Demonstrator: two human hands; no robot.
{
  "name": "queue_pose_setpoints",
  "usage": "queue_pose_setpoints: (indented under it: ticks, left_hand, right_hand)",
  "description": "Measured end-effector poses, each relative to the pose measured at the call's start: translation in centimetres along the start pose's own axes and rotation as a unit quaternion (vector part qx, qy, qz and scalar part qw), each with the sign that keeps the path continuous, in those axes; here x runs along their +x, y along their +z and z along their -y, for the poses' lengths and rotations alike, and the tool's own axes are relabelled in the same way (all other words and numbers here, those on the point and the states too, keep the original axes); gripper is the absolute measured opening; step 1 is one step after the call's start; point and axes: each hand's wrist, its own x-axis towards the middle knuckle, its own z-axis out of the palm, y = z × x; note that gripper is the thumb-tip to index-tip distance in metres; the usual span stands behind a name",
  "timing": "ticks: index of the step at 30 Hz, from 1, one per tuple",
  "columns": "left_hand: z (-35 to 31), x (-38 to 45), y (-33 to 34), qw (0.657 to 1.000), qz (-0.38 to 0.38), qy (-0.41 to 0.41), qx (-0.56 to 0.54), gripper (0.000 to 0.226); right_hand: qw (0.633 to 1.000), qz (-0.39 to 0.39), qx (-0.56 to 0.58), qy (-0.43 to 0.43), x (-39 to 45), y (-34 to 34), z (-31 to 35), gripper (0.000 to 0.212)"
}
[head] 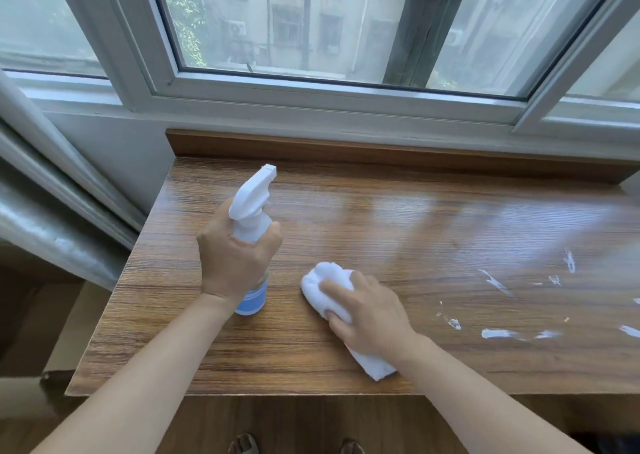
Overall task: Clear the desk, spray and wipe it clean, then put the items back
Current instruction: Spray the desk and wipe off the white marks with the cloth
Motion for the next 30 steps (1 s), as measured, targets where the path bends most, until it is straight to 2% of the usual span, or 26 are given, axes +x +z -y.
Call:
queue_pose_setpoints:
  ticks: [3, 5, 11, 16, 19, 23, 25, 28, 30]
  left_hand:
    - [0.3, 0.0, -0.1, 1.000, 0.005, 0.007, -0.003, 0.040]
    - [0.5, -0.1, -0.2, 1.000, 0.004, 0.014, 0.002, 0.041]
    - [0.8, -0.2, -0.3, 1.000, 0.006, 0.002, -0.005, 0.043]
    - [0.2, -0.1, -0.2, 1.000, 0.002, -0.012, -0.014, 0.041]
    - [-0.3, 0.1, -0.2, 1.000, 0.001, -0.019, -0.012, 0.037]
    - [-0.4, 0.1, -0.1, 1.000, 0.006, -0.028, -0.013, 0.036]
    - [-0.4, 0.1, 0.0, 1.000, 0.009, -0.022, -0.009, 0.035]
    - [-0.5, 0.0, -0.1, 1.000, 0.009, -0.017, -0.009, 0.033]
    - [-0.4, -0.1, -0.2, 1.000, 0.009, -0.014, -0.015, 0.034]
  right_hand:
    - [0.998, -0.030, 0.008, -0.055, -2.4, 0.6, -0.6, 0.036]
    - [0.998, -0.045, 0.017, -0.046, -1.8, 1.0, -1.4, 0.037]
    - [0.984, -0.021, 0.005, 0.175, 6.3, 0.4, -2.4, 0.043]
    - [0.966, -0.007, -0.008, 0.260, 13.6, 0.0, -1.5, 0.037]
    - [0.970, -0.007, -0.024, 0.242, 13.3, 0.0, -0.9, 0.034]
    - [0.991, 0.027, 0.015, 0.128, 7.4, -0.7, 0.2, 0.039]
    - [0.994, 0.048, 0.031, 0.097, 3.5, -0.8, 1.1, 0.042]
    - [0.995, 0.051, 0.031, 0.074, -2.2, -0.4, 2.0, 0.044]
    - [0.995, 0.040, 0.025, 0.088, -4.3, -0.1, 1.7, 0.047]
